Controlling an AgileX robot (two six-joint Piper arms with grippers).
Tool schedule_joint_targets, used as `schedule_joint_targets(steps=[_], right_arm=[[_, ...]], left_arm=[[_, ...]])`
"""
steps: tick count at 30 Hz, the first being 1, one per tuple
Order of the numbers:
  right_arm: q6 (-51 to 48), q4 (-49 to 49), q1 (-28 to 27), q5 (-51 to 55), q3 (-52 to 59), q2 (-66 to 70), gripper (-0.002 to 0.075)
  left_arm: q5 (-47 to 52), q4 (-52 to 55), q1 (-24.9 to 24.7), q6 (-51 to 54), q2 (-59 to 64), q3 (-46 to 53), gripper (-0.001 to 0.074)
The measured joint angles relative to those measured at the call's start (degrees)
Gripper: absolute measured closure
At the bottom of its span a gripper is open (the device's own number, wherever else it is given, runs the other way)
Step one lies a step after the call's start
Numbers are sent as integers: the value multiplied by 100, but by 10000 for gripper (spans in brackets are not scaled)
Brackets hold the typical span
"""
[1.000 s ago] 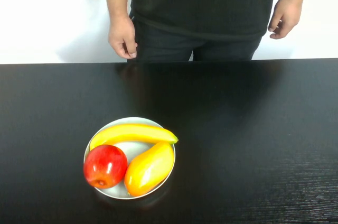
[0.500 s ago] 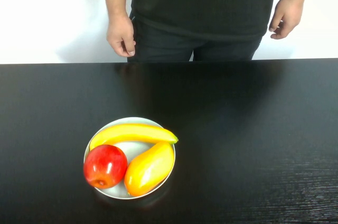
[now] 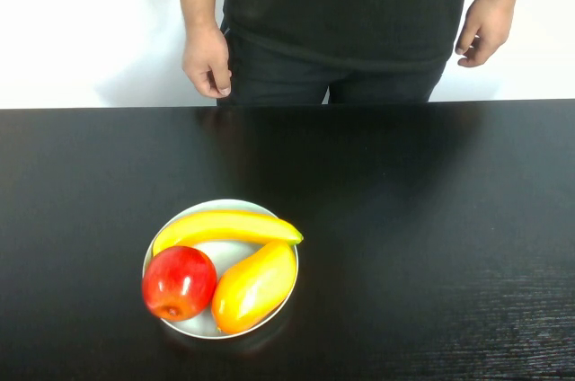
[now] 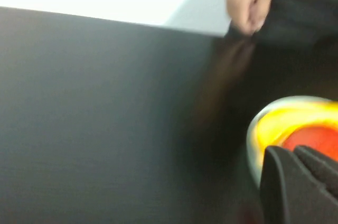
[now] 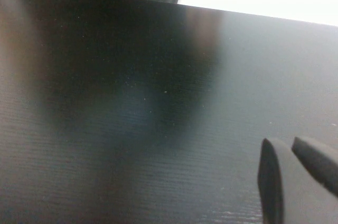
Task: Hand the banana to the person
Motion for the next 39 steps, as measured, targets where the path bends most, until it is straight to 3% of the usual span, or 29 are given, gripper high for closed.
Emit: schedule_joint_targets(steps=[6, 11, 15, 18, 26, 39], right_arm=[[0, 0, 0, 0, 0, 0, 733], [0, 0, 0, 0, 0, 0, 733], [0, 0, 0, 0, 0, 0, 733], [0, 0, 0, 0, 0, 0, 733], [0, 0, 0, 0, 0, 0, 733], [0, 0, 0, 0, 0, 0, 733]], left_arm=[[-1035, -650, 0, -1443, 0, 0, 739], [-1482, -715, 0, -1647, 0, 0, 739], [-784, -755, 0, -1703, 180, -261, 739], [105, -768, 0, -1532, 721, -1022, 739], [2643, -1206, 0, 796, 3079, -3410, 739], [3837, -3010, 0, 5265, 6717, -5985, 739]])
